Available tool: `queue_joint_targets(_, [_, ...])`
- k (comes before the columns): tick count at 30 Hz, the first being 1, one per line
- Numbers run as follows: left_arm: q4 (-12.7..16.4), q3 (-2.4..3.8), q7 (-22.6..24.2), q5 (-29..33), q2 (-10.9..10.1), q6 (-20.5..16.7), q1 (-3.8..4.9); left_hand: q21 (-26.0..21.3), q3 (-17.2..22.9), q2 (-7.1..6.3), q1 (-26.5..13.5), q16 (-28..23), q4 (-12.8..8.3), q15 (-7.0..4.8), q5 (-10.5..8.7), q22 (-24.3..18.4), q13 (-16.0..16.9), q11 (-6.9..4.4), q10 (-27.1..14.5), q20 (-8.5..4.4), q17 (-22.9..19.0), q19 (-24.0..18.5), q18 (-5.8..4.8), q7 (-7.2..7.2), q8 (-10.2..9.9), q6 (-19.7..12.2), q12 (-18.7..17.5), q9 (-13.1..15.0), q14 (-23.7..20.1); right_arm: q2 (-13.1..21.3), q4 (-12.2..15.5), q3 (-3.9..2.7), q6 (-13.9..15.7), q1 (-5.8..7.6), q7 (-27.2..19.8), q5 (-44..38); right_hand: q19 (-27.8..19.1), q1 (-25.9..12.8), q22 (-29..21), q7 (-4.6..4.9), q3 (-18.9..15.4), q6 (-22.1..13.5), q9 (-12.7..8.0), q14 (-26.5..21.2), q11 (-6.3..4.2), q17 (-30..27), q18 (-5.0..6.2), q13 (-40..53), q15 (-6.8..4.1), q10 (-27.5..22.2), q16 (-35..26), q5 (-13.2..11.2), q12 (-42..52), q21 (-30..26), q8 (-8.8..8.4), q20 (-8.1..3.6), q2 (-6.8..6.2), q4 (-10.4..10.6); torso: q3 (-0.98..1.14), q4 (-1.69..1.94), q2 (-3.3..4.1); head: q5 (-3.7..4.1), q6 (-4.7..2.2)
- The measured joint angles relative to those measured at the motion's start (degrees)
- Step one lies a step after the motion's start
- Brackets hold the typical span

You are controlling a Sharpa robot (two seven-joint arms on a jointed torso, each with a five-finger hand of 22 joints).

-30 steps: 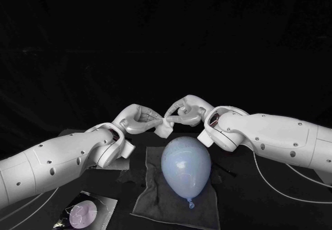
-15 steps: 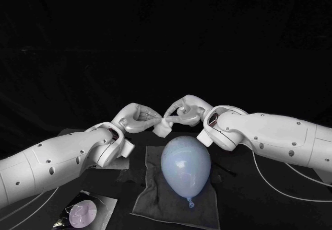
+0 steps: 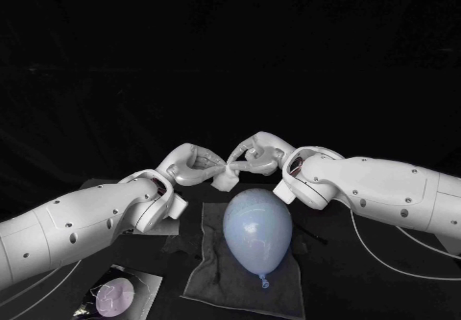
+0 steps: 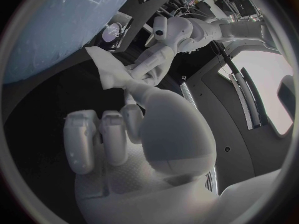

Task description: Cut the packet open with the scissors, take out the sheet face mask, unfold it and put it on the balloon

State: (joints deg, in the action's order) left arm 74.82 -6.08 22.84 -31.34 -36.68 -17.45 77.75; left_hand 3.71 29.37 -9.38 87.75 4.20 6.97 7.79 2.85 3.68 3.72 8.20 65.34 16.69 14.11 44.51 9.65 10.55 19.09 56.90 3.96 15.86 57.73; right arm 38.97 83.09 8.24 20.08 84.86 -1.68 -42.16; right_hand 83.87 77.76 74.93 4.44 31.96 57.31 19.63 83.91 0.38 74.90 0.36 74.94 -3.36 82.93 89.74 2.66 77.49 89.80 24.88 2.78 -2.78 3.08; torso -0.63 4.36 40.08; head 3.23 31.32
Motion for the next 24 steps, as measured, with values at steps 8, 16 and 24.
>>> queue_joint_targets(8, [-0.04, 0.0, 0.05, -0.48, 0.17, -0.15, 0.0, 0.66, 1.65, 2.02, 0.78, 1.56, -0.58, -1.26, -0.07, 0.39, 0.54, -1.11, 3.16, -0.09, 1.2, 0.56, -0.01, -0.8, 1.7, 1.44, 1.04, 0.65, 2.1, 0.04, 0.11, 0.0, -0.4, -0.02, 0.01, -0.07, -0.01, 0.0, -0.02, -0.16, 0.0, -0.01, 0.0, 0.0, 0.0, 0.01, 0.0, -0.01, 0.0, 0.0, 0.06, 0.0, -0.01, -0.01, 0.32, 0.01, 0.0, 0.0, 0.0, 0.03, 0.0, -0.04, 0.09])
queue_joint_targets(16, [0.03, -0.02, 0.36, -0.49, 0.16, -0.91, -0.02, 0.67, 2.85, 2.76, 1.24, 1.8, -1.45, -1.53, -0.25, 0.39, 0.6, -1.44, 3.49, -0.09, 1.55, 0.56, -0.01, -0.81, 2.17, 1.43, 1.04, 0.7, 2.39, 0.04, -0.18, -0.01, -0.61, -0.02, 0.25, -0.1, -0.02, -0.01, 0.0, -0.19, 0.08, -0.03, 0.0, 0.0, 0.0, 0.05, 0.0, -0.04, 0.01, 0.0, 0.06, -0.02, 0.12, -0.06, 0.32, 0.01, -0.01, -0.09, -0.03, 0.07, -0.02, -0.09, 0.18])
queue_joint_targets(24, [0.15, -0.01, 1.16, -0.6, 0.07, -1.92, -0.01, 1.16, 3.75, 2.81, 1.3, 1.8, -1.97, -1.53, -0.44, 0.56, 0.6, -1.46, 3.91, -0.1, 1.77, 0.97, -0.37, -1.17, 2.56, 1.37, 1.04, 0.7, 2.39, -0.42, -1.63, -0.01, -0.38, -0.05, 1.19, -0.18, -0.1, -0.02, 0.02, -0.27, 0.15, -0.11, 0.0, 0.0, 0.0, 0.04, 0.0, 0.01, 0.01, 0.0, 0.03, -0.04, 0.23, -0.11, 0.33, 0.1, -0.02, -0.15, -0.02, 0.07, -0.02, -0.05, 0.15])
